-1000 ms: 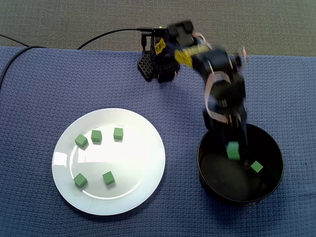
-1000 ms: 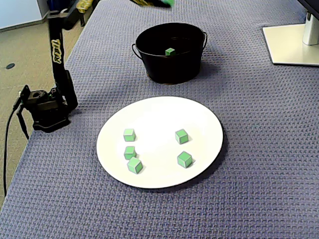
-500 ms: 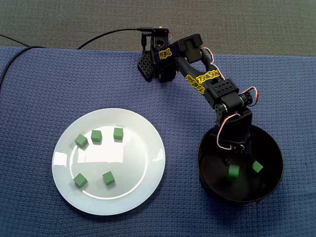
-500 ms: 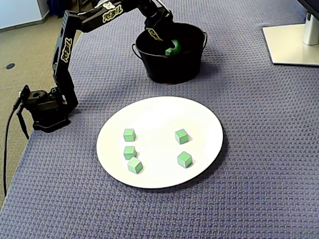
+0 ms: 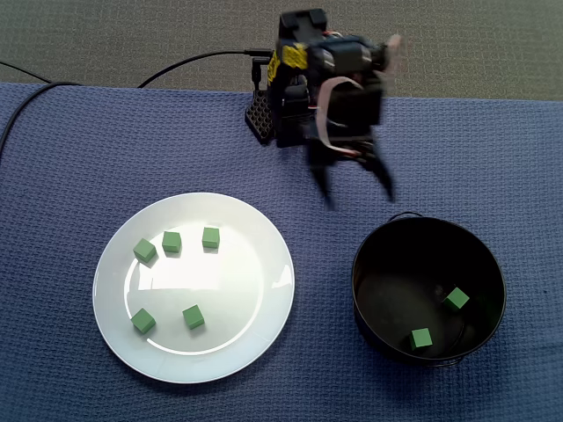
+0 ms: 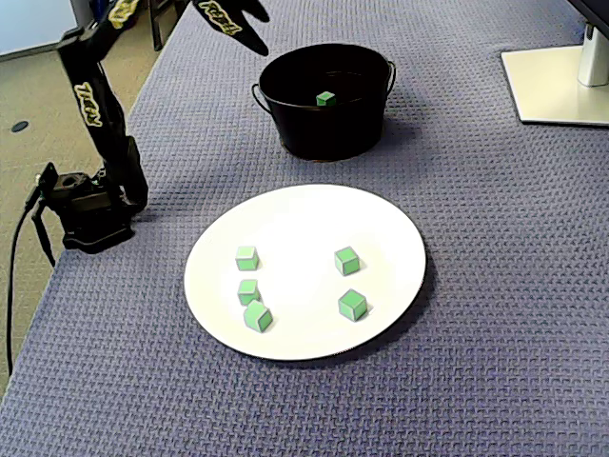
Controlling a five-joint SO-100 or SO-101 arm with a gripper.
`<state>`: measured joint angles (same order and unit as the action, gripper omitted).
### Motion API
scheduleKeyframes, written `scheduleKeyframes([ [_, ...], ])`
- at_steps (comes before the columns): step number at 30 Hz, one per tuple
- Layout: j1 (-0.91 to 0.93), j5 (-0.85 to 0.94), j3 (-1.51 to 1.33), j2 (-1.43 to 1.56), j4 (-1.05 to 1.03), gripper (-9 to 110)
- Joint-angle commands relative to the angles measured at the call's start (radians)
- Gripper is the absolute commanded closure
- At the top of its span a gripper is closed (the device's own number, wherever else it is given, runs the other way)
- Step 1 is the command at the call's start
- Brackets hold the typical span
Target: Pick up the items on the white plate and put them in the black container.
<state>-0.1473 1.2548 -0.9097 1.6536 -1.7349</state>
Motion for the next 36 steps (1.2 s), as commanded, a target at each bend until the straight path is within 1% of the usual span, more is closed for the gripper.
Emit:
scheduleKeyframes([
  [1,0.272,0.410,-0.106,0.054,-0.041,65],
  [3,0.374,0.529,-0.207,0.023,0.015,68],
  [6,0.491,0.655,-0.348,-0.028,0.101,63],
  [9,0.586,0.733,-0.488,-0.058,0.229,63],
  [13,0.673,0.778,-0.620,-0.100,0.397,63],
  [20,0.709,0.765,-0.657,-0.173,0.413,64],
  [28,0.701,0.709,-0.765,-0.215,0.589,64],
  [32,0.675,0.644,-0.772,-0.247,0.612,64],
  [36,0.666,0.615,-0.819,-0.256,0.690,65],
])
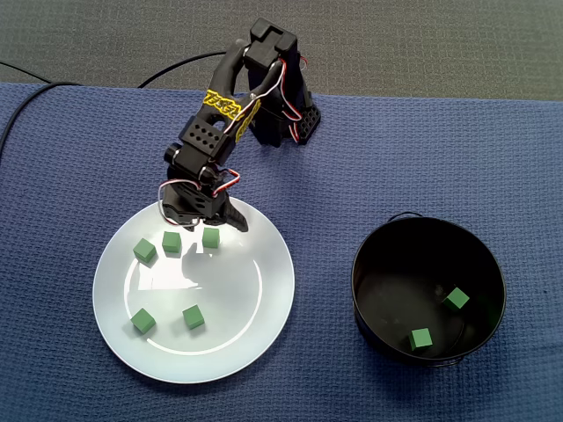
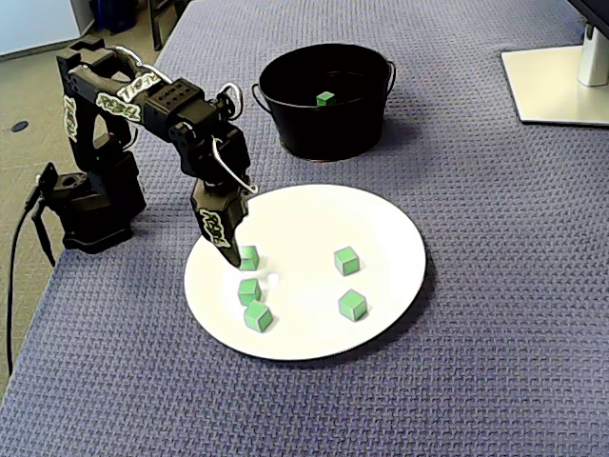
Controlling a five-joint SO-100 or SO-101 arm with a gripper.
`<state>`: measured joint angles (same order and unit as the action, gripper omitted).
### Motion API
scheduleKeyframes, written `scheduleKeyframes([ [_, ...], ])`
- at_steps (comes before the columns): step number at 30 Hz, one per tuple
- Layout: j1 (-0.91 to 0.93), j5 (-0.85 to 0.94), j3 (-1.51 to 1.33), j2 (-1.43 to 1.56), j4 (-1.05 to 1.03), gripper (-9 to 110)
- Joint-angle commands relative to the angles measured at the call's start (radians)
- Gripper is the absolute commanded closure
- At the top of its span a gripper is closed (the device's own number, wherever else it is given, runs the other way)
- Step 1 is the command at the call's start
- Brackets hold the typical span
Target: Pick up the items on the white plate and put them in the black container.
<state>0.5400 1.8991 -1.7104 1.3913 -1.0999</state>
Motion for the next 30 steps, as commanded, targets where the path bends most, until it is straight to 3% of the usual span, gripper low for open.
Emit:
scheduleKeyframes([
  [1,-0.023,-0.034,-0.031,0.006,0.067,66],
  [7,-0.037,-0.060,-0.086,0.014,0.118,71],
  [19,-0.054,-0.114,-0.132,0.040,0.152,101],
  [24,-0.061,-0.143,-0.143,0.049,0.169,101],
  [30,-0.181,-0.420,-0.043,0.179,0.040,101],
])
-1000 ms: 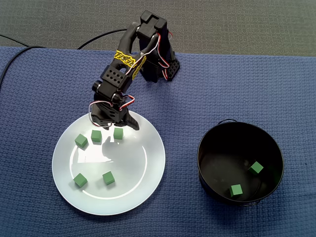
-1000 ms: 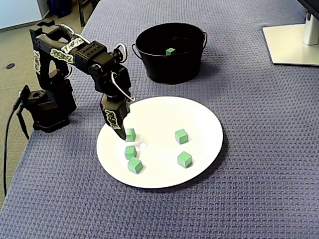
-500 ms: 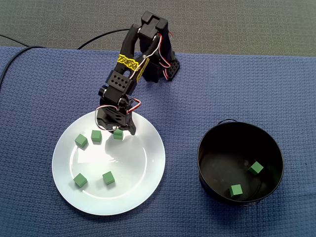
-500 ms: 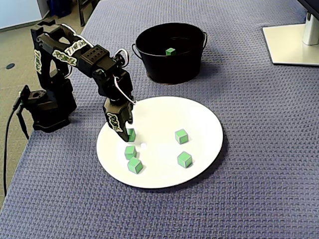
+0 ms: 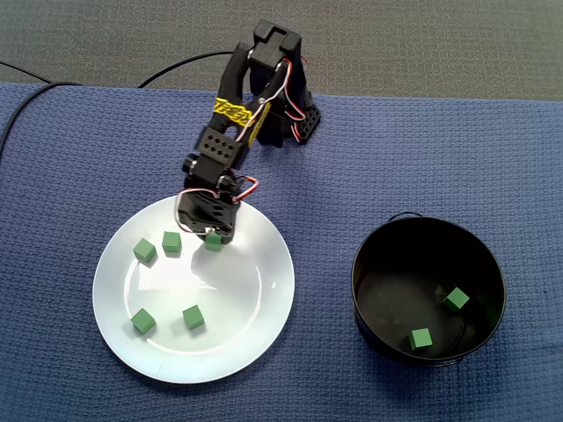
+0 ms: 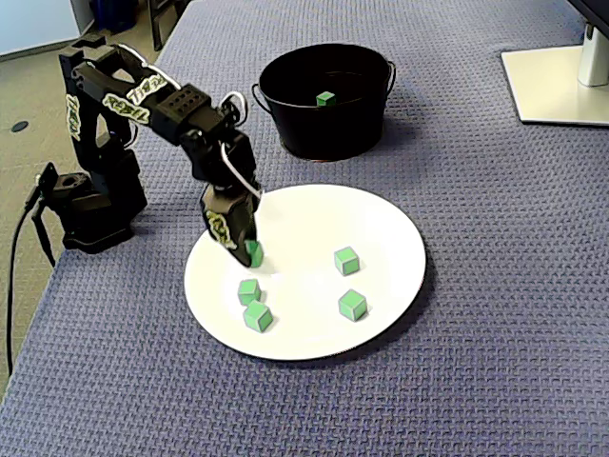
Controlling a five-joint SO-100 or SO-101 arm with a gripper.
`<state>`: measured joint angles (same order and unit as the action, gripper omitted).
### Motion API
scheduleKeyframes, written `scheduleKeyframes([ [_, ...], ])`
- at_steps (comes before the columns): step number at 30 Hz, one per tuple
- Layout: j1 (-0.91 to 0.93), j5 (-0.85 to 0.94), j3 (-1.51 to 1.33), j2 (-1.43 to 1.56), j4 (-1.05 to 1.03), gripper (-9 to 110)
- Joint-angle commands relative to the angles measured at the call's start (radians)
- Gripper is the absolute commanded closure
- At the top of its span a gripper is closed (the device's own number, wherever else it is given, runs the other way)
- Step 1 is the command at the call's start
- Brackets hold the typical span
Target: Pick up the items on the white plate and put them in the black container.
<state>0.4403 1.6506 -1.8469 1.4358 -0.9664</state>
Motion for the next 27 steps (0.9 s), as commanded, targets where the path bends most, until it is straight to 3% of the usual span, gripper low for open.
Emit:
scheduleKeyframes([
  [1,-0.118,-0.258,0.147,0.175,-0.152,101],
  [9,-0.535,-0.828,0.845,0.416,-0.703,101],
  [13,-0.696,-1.108,1.146,0.383,-0.597,102],
  [16,-0.788,-1.244,1.141,0.341,-0.459,102],
  [27,-0.910,-1.384,1.055,-0.218,-0.356,102],
])
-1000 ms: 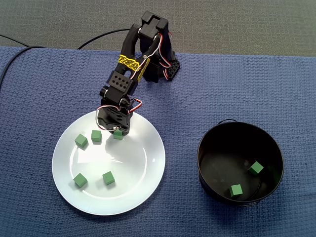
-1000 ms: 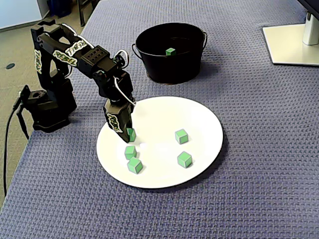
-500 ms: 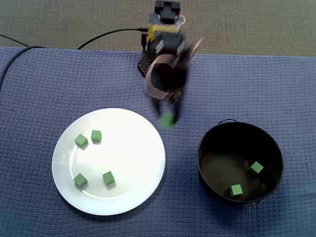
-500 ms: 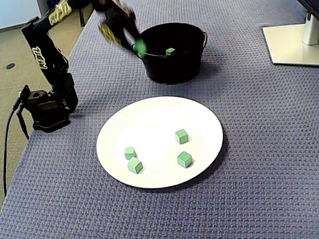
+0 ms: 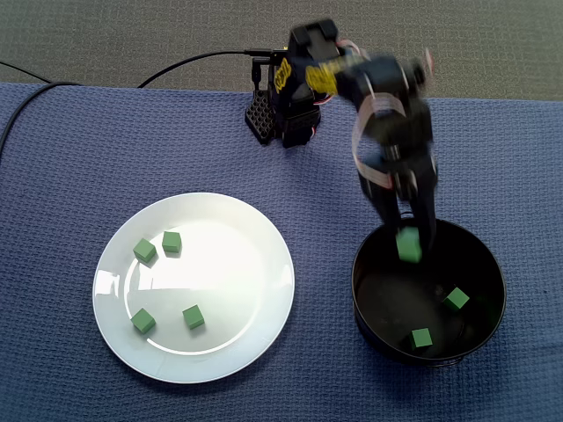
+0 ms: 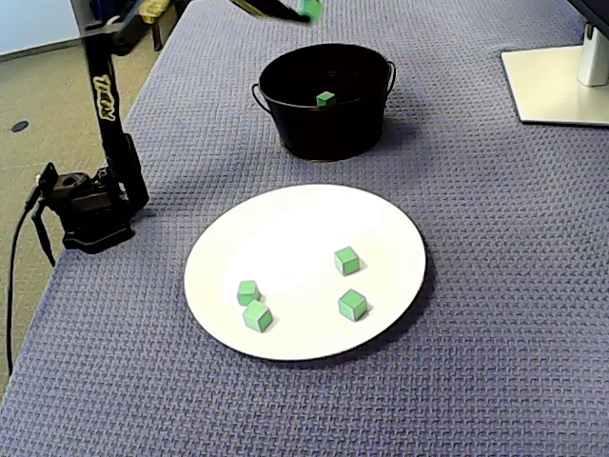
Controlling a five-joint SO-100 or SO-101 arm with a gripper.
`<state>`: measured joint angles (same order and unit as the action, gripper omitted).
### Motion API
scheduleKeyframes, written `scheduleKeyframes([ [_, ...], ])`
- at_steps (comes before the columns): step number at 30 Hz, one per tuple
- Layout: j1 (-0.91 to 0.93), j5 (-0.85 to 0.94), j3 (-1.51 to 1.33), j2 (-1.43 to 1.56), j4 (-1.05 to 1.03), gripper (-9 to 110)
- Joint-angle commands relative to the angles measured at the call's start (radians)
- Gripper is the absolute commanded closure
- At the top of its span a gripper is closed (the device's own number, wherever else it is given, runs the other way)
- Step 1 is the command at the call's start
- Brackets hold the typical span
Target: Pick up the items on the white plate and put them in the black container.
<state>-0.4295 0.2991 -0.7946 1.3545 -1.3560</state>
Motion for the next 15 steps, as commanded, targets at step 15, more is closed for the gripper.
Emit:
scheduleKeyframes([
  [15,-0.147,-0.092,0.081,-0.310,-0.058,63],
])
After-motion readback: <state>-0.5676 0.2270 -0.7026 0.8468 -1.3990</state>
